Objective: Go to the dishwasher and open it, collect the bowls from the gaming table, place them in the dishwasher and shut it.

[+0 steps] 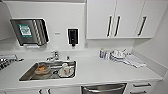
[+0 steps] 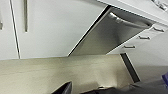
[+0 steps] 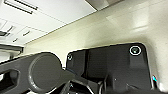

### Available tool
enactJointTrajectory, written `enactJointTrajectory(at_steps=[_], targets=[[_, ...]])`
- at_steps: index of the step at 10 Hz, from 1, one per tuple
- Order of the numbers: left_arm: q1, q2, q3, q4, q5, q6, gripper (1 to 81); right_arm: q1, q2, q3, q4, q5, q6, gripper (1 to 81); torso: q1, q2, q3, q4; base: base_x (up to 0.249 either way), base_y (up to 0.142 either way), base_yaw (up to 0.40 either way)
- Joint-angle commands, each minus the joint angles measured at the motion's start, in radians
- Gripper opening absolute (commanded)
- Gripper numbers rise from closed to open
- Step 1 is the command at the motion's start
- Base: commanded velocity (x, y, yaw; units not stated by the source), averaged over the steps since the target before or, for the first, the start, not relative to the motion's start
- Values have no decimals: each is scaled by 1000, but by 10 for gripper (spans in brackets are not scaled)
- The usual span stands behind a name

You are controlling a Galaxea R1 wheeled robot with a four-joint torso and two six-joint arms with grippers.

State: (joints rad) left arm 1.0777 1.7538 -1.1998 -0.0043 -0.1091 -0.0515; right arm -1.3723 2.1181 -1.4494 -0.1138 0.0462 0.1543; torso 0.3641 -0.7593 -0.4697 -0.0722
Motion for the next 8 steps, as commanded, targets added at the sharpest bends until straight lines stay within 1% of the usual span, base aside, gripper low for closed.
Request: enactJointTrajectory(at_steps=[1, 2, 3, 4, 5, 6, 8], targets=[[-224, -121, 115, -6, 230, -22, 811, 106, -90, 97, 13, -40, 21, 811, 63, -97, -91, 0, 0, 0, 0], [-262, -158, 169, -6, 256, -22, 811, 118, -94, 107, 13, -40, 21, 811, 84, -129, -121, 0, 0, 0, 0], [-299, -207, 233, -5, 270, -22, 811, 130, -97, 110, 13, -40, 31, 811, 108, -168, -64, 0, 0, 0, 0], [-322, -244, 281, 1, 278, -22, 811, 144, -97, 110, 13, -40, 44, 811, 127, -196, -91, 0, 0, 0, 0], [-336, -284, 325, 6, 279, -22, 811, 156, -99, 109, 13, -43, 56, 811, 143, -220, -98, 0, 0, 0, 0], [-354, -305, 342, 4, 281, -22, 811, 167, -99, 107, 14, -48, 67, 811, 162, -250, -108, 0, 0, 0, 0], [-359, -364, 408, 9, 282, -21, 811, 180, -100, 106, 13, -52, 80, 811, 208, -322, -111, 0, 0, 0, 0]])
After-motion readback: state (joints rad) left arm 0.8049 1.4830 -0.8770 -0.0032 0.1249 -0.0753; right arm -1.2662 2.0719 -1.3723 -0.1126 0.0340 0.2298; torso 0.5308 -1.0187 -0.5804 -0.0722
